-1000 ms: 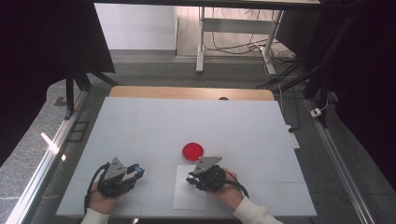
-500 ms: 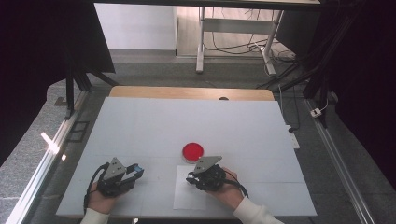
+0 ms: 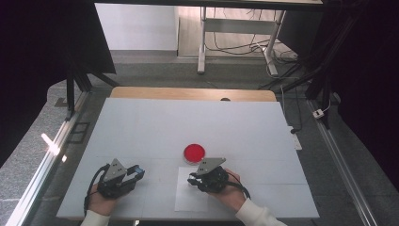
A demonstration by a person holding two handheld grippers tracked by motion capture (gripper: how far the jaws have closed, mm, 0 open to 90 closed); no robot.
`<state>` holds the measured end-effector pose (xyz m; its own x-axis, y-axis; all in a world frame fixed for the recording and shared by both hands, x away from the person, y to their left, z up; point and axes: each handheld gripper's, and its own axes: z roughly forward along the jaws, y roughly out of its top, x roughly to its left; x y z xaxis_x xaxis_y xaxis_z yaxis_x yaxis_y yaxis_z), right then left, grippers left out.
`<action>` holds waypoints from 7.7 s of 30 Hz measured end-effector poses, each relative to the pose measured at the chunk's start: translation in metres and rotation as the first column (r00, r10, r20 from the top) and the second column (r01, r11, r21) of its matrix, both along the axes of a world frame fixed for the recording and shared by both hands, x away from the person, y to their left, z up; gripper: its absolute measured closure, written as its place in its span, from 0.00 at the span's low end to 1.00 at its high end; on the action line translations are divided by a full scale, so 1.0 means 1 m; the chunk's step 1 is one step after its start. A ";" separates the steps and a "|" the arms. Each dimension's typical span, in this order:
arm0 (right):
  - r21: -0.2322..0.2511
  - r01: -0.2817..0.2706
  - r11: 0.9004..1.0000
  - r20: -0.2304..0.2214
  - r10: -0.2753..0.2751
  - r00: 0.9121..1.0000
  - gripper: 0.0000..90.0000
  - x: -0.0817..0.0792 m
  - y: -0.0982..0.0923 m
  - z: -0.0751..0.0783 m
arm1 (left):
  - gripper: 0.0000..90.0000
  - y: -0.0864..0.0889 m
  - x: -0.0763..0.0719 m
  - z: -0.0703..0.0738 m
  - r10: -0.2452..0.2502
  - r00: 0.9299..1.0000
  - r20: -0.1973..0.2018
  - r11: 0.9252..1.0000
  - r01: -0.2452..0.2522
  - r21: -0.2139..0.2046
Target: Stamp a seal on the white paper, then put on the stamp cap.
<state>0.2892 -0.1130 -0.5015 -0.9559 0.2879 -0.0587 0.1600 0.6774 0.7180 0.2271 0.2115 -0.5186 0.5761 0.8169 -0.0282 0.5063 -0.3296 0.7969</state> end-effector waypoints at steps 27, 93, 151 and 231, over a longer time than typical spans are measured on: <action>0.205 0.119 0.972 -0.047 -0.112 0.993 0.85 0.013 -0.028 0.026 | 0.72 -0.001 0.001 0.000 -0.005 1.000 0.000 1.000 0.005 0.000; 0.311 0.194 0.930 -0.007 -0.201 0.979 0.85 0.020 -0.048 0.045 | 0.72 -0.011 0.005 0.002 -0.021 1.000 0.012 1.000 0.021 0.006; 0.310 0.200 0.929 -0.003 -0.209 0.978 0.85 0.021 -0.049 0.045 | 0.72 -0.085 0.036 0.008 -0.180 0.983 0.031 0.984 0.180 0.010; 0.321 0.311 0.894 -0.101 -0.295 0.950 0.85 0.014 -0.033 0.038 | 0.72 -0.154 0.054 0.003 -0.281 0.959 0.049 0.959 0.279 0.044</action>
